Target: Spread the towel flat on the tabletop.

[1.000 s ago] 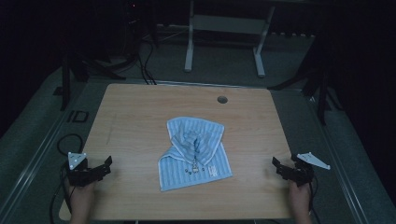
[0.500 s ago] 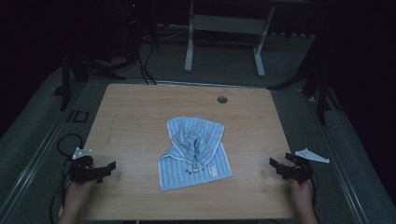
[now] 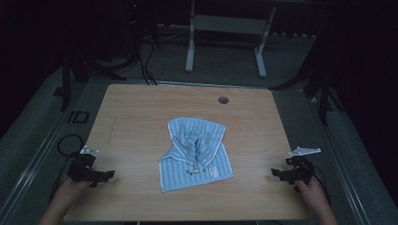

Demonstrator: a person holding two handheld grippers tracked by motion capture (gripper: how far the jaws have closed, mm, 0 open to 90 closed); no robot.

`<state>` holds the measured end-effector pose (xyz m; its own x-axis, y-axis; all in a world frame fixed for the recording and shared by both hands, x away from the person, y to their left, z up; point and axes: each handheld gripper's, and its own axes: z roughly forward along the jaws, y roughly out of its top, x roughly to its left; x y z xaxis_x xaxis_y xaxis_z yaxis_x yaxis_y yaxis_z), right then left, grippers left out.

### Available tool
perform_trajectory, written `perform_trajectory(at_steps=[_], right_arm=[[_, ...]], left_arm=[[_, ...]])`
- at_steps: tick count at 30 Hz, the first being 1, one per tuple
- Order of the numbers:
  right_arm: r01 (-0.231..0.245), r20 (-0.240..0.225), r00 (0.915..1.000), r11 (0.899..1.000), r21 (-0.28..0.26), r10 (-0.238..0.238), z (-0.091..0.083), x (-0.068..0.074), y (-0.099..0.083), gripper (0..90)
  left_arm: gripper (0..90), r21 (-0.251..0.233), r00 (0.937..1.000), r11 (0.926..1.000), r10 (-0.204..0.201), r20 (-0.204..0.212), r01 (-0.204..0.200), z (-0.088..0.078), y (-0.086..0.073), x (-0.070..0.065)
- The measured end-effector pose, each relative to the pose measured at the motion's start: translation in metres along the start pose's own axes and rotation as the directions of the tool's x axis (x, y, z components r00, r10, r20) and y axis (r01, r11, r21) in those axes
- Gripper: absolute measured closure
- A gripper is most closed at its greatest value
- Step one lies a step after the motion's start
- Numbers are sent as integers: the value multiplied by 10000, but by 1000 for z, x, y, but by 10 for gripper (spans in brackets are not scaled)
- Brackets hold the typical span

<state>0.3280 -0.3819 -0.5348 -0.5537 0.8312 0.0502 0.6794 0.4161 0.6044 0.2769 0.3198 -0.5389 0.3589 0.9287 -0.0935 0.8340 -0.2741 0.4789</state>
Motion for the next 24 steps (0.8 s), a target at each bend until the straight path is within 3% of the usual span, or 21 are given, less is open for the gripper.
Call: perform_trajectory(at_steps=[3,4,5,7,12,15,16,17,21,22,24], right_arm=[[560,-309,9981,9929,1051,-530,0,1,10,130],[560,-309,9981,9929,1051,-530,0,1,10,130],[1000,-546,9944,9720,2126,-904,3,3,18,131],[1356,-440,9907,9522,2736,-1285,5,6,23,131],[2002,-699,9798,9175,3437,-1876,8,13,35,132],[2321,-912,9727,8811,4119,-2136,10,17,41,132],[2321,-912,9727,8811,4119,-2136,10,17,41,132],[2550,-1064,9668,8512,4587,-2323,11,21,45,134],[2825,-1219,9587,8099,5141,-2570,14,23,50,141],[2854,-1222,9576,8014,5257,-2609,15,23,51,144],[2902,-1334,9563,7868,5447,-2604,15,23,52,144]], left_arm=[[23,672,9984,9964,501,260,-518,2,1,-1],[24,672,9984,9964,501,260,-518,2,1,-1],[24,987,9976,9930,615,325,-645,2,3,0],[23,1231,9961,9890,767,447,-817,1,6,0],[23,1919,9895,9720,1231,758,-1356,0,13,-4],[23,2510,9853,9533,1539,740,-1678,1,18,-7],[23,2510,9853,9533,1539,740,-1678,1,18,-7],[23,2797,9831,9428,1667,755,-1814,1,21,-9],[23,3439,9802,9180,1802,827,-1977,3,24,-14],[23,3651,9746,9037,2045,908,-2237,3,24,-16],[24,3883,9674,8861,2337,974,-2531,2,24,-20]])
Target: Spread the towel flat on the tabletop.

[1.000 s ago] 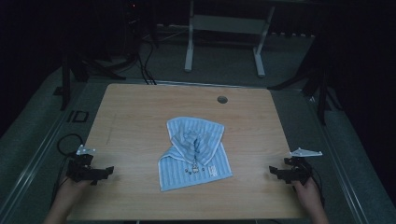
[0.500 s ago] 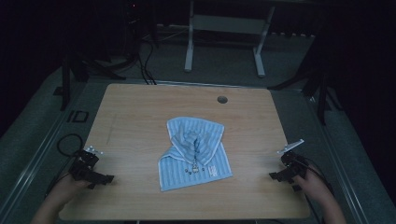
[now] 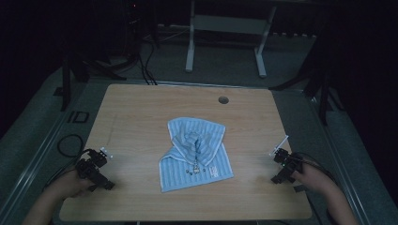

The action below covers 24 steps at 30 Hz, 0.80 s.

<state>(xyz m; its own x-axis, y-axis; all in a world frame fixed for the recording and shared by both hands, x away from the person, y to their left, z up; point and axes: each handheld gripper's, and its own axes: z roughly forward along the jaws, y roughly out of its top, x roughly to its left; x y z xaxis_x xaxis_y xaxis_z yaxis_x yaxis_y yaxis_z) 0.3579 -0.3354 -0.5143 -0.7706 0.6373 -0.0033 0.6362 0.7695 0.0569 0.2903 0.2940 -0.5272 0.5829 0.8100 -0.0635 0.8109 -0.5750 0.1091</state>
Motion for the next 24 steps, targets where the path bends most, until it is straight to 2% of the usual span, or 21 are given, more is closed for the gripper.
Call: perform_trajectory(at_steps=[1,2,3,4,6,8,10,13,15,16,17,19,21,24], right_arm=[[0,0,10000,10000,0,0,0,0,0,144],[72,-46,10000,9997,237,-71,-1,-1,2,145],[160,-24,9999,9994,315,-159,-1,-1,2,148],[192,-85,9998,9987,462,-189,-1,-1,3,152],[232,-204,9996,9969,751,-218,-2,0,4,151],[386,-264,9990,9949,928,-363,-2,2,6,148],[486,-319,9985,9929,1089,-454,-2,4,7,138],[940,-282,9954,9888,1158,-913,-2,9,8,129],[1096,-381,9936,9887,1022,-1062,-2,12,11,134],[1232,-352,9921,9878,953,-1203,-3,15,12,138],[1461,-314,9891,9847,948,-1438,-3,17,14,150],[2026,-212,9793,9743,981,-2015,-5,23,18,217],[2236,-299,9747,9701,942,-2217,-8,26,22,295],[2571,-482,9660,9638,700,-2542,-11,30,32,360]], left_arm=[[24,0,10000,10000,0,0,0,0,0,0],[46,264,9998,9997,4,188,-9,-2,1,-1],[48,322,9997,9995,-25,242,17,-2,1,-2],[48,467,9998,9989,-12,212,2,-1,2,-2],[53,820,9997,9963,262,-34,-258,-1,3,-4],[54,987,9990,9944,403,-199,-381,-1,6,-7],[53,1173,9988,9924,402,-263,-369,-1,9,-9],[54,971,9979,9939,561,-331,-527,-3,14,-13],[55,804,9976,9947,663,-217,-643,-4,18,-16],[55,804,9976,9947,663,-217,-643,-4,18,-16],[56,782,9959,9932,883,-187,-866,-4,22,-19],[90,799,9939,9911,1088,-205,-1069,-3,25,-24],[127,838,9915,9886,1276,-242,-1252,-2,29,-28],[146,841,9868,9835,1616,-103,-1602,0,36,-35]])
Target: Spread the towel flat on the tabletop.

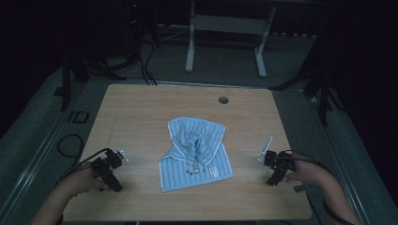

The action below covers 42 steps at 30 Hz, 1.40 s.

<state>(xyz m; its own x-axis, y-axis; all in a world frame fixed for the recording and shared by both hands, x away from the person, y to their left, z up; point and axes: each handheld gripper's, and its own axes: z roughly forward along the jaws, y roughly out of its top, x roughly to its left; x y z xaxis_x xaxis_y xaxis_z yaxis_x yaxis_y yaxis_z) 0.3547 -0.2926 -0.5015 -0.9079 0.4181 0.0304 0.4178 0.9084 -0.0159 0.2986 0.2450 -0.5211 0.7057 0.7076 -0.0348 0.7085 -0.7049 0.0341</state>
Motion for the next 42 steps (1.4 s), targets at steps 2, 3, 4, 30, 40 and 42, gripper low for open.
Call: perform_trajectory(at_steps=[2,3,4,30,40,42], right_arm=[[211,65,9998,9998,-39,-210,-1,1,6,369],[298,-8,9996,9996,-24,-298,-1,2,10,392],[473,-9,9989,9989,-16,-473,-1,3,14,396],[3096,662,9506,9409,-1371,-3032,-17,24,125,569],[3207,1312,9464,9061,-2760,-2950,-21,36,159,563],[2983,1350,9535,9075,-2955,-2695,-17,35,163,549]], left_arm=[[148,-53,9997,9997,229,93,-228,0,6,-5],[149,-75,9993,9994,353,133,-352,0,10,-7],[162,-77,9986,9987,514,124,-513,-1,14,-10],[372,-1922,9587,9393,2796,-522,-2844,-25,120,-76],[387,-3047,9744,9263,2228,-316,-2217,-17,167,-84],[387,-3336,9798,9231,1997,-99,-1915,-15,174,-84]])
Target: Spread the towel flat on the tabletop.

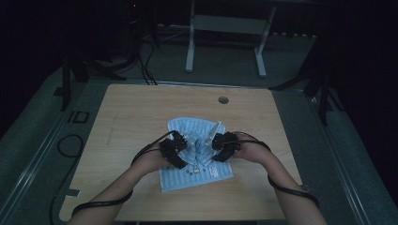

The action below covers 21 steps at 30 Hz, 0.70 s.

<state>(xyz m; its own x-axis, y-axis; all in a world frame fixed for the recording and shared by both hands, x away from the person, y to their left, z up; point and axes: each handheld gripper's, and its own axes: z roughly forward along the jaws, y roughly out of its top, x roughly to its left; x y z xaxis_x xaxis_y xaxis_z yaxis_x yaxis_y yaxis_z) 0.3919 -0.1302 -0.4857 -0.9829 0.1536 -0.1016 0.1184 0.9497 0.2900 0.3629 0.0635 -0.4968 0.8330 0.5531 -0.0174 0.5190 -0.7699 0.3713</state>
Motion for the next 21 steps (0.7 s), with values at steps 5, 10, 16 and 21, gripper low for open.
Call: perform_trajectory(at_steps=[5,10,16,21], right_arm=[[-575,17,9983,9969,-541,577,12,-4,2,571],[-714,119,9973,9969,-343,719,24,-2,1,855],[-827,217,9962,9953,-512,839,14,-2,-8,894],[-1003,597,9928,9931,-610,1039,-5,-8,-20,894]], left_arm=[[387,-106,9997,9996,-261,-1,261,15,8,-1],[529,-153,9993,9997,-201,-309,196,25,9,-4],[865,-334,9992,9994,83,-395,-96,11,5,-3],[865,-77,9984,9985,532,-202,-534,-11,-2,-1]])
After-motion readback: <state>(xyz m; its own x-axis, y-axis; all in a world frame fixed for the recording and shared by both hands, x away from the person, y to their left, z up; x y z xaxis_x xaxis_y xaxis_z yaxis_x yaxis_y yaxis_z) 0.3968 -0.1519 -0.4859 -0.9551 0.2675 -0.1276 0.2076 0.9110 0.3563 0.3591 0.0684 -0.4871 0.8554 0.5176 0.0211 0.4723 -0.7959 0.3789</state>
